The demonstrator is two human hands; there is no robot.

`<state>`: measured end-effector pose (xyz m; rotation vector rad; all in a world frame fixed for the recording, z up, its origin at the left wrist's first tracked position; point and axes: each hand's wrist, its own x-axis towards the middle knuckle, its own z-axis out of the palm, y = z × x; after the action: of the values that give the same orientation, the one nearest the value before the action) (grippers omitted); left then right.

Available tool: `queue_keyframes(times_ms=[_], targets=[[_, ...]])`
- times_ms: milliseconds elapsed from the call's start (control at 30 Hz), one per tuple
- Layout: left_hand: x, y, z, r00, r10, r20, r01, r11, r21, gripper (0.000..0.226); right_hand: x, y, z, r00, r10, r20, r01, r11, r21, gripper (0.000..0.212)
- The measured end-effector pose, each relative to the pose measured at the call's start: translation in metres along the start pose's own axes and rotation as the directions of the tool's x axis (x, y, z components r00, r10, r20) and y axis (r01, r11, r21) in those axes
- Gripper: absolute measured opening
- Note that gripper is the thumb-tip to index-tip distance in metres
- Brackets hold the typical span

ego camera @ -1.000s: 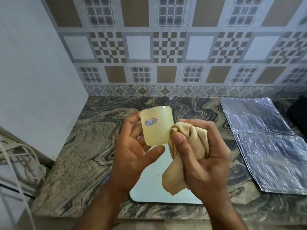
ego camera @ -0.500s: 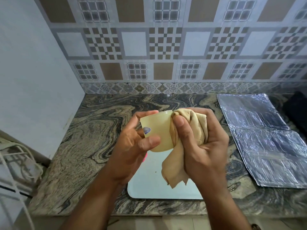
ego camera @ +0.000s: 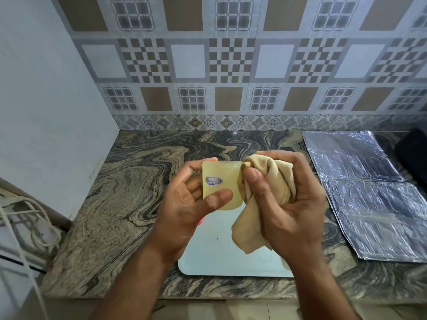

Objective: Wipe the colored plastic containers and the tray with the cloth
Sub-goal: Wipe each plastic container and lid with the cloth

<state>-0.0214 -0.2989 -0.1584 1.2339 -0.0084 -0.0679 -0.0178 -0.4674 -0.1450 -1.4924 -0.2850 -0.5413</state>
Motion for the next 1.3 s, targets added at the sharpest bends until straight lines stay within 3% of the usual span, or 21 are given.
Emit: queue_keyframes(times_ms=[100, 200, 300, 433, 567, 733, 833, 933, 1033, 1100, 1133, 1200, 1233, 1300], targets=[[-0.002, 0.001, 0.002, 1.0, 0.014, 0.0, -0.014, 0.999, -0.03, 0.072, 0.0, 0.005, 0.0, 1.0, 0.001, -0.009, -0.002, 1.0, -0.028, 0.019], [-0.005, 0.005, 0.002, 0.998, -0.069, 0.011, 0.07, 0.973, -0.221, 0.07, -0.002, 0.01, -0.002, 0.996, 0.05, -0.072, -0.05, 0.999, -0.001, 0.016], [-0.007, 0.008, -0.001, 0.982, -0.167, 0.091, 0.19, 0.885, -0.425, 0.073, -0.006, 0.009, -0.003, 0.995, 0.067, -0.077, -0.064, 0.997, 0.039, 0.015], [-0.004, 0.006, -0.007, 0.964, -0.171, 0.203, 0.26, 0.768, -0.586, 0.068, -0.012, 0.006, -0.002, 0.999, 0.037, -0.035, -0.036, 0.999, 0.026, 0.015], [-0.006, 0.003, -0.01, 0.952, -0.176, 0.251, 0.301, 0.689, -0.66, 0.074, -0.014, 0.006, 0.002, 0.998, 0.056, -0.019, -0.055, 0.998, 0.029, 0.016], [-0.007, 0.001, -0.007, 0.964, -0.163, 0.212, 0.263, 0.717, -0.645, 0.092, -0.015, 0.007, 0.006, 0.997, 0.077, 0.023, -0.078, 0.996, 0.042, 0.021], [-0.009, 0.002, -0.008, 0.964, -0.158, 0.215, 0.264, 0.673, -0.691, 0.068, -0.018, 0.011, 0.008, 0.99, 0.113, 0.086, -0.115, 0.993, 0.019, 0.019], [-0.007, 0.002, -0.015, 0.969, -0.228, 0.089, 0.224, 0.677, -0.701, 0.057, -0.024, 0.015, 0.006, 0.988, 0.132, 0.079, -0.134, 0.991, 0.021, 0.017], [0.0, 0.001, -0.03, 0.961, -0.228, -0.156, 0.132, 0.875, -0.465, 0.045, -0.027, 0.017, 0.001, 0.987, 0.148, 0.062, -0.149, 0.988, 0.028, 0.016], [0.007, -0.001, -0.049, 0.942, -0.106, -0.317, 0.083, 0.993, -0.083, 0.039, -0.028, 0.019, -0.003, 0.987, 0.154, 0.051, -0.155, 0.988, 0.012, 0.016], [0.01, -0.004, -0.062, 0.925, -0.004, -0.38, 0.086, 0.976, 0.199, 0.044, -0.028, 0.02, -0.006, 0.986, 0.157, 0.046, -0.158, 0.987, 0.002, 0.015], [0.017, -0.015, -0.094, 0.902, 0.17, -0.397, 0.163, 0.717, 0.678, 0.058, -0.03, 0.022, -0.009, 0.986, 0.164, 0.04, -0.164, 0.986, -0.005, 0.014], [0.019, -0.022, -0.109, 0.907, 0.186, -0.379, 0.215, 0.569, 0.794, 0.062, -0.031, 0.022, -0.011, 0.985, 0.168, 0.038, -0.167, 0.986, -0.008, 0.013], [0.024, -0.041, -0.136, 0.921, 0.103, -0.376, 0.306, 0.409, 0.86, 0.065, -0.032, 0.024, -0.014, 0.985, 0.167, 0.035, -0.166, 0.986, -0.025, 0.012]])
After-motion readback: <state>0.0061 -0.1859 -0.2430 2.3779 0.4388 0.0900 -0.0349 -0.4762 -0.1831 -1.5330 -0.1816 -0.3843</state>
